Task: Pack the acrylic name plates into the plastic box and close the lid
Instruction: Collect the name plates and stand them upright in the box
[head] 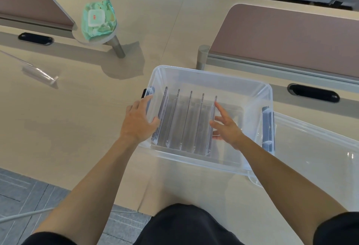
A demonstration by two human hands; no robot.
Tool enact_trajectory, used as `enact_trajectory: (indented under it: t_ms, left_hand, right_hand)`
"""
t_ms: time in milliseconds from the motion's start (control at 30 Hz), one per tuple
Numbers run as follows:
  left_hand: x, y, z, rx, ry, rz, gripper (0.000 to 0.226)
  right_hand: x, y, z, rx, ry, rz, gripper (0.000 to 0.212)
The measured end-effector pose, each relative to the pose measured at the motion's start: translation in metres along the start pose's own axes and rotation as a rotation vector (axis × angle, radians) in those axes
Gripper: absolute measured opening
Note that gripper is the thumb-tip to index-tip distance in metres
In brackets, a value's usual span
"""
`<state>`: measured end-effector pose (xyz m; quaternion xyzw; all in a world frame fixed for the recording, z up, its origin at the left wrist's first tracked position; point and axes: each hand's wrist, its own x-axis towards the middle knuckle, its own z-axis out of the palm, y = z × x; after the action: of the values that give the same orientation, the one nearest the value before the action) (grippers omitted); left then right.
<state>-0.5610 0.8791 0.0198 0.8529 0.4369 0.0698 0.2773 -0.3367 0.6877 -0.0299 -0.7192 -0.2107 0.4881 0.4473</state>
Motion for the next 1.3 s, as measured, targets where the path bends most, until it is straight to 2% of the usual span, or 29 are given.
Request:
enact_trajectory:
  t_ms: [67, 167, 233, 300, 467, 633, 733, 933, 1067, 1300]
  left_hand:
    - [0.002, -0.004, 0.0, -0.01, -0.019, -0.01, 0.072]
    - [0.001, -0.004, -0.007, -0.247, 0.009, -0.016, 0.067]
    - [-0.004, -0.009, -0.012, -0.433, 0.073, -0.121, 0.06]
    - [-0.011, -0.018, -0.017, -0.48, 0.13, -0.226, 0.05]
    - [-0.038, -0.037, -0.03, -0.538, 0.177, -0.246, 0.01]
    - [-0.063, -0.077, -0.057, -0.608, 0.15, -0.255, 0.012]
    - [-0.082, -0.116, -0.079, -0.718, 0.227, -0.316, 0.005]
    - [-0.112, -0.205, -0.131, -0.784, 0.299, -0.4, 0.01]
    - [-0.111, -0.246, -0.164, -0.787, 0.345, -0.426, 0.01]
    - [-0.079, -0.289, -0.219, -0.738, 0.392, -0.516, 0.016]
  right_hand:
    - [-0.002, -0.004, -0.001, -0.06, -0.003, -0.003, 0.066]
    - [-0.001, -0.016, -0.005, -0.436, 0.078, -0.038, 0.067]
    - [0.0, -0.032, -0.01, -0.635, 0.154, -0.05, 0.065]
    - [-0.003, -0.054, -0.012, -0.743, 0.198, -0.129, 0.054]
    - [-0.028, -0.11, 0.021, -0.759, 0.109, -0.307, 0.029]
    - [-0.054, -0.146, 0.094, -0.802, 0.018, -0.46, 0.019]
    - [-0.068, -0.166, 0.152, -0.861, -0.024, -0.506, 0.018]
    - [-0.083, -0.197, 0.263, -0.943, -0.073, -0.553, 0.017]
    - [-0.069, -0.222, 0.318, -1.042, -0.154, -0.595, 0.022]
    - [0.005, -0.25, 0.38, -1.015, -0.255, -0.643, 0.018]
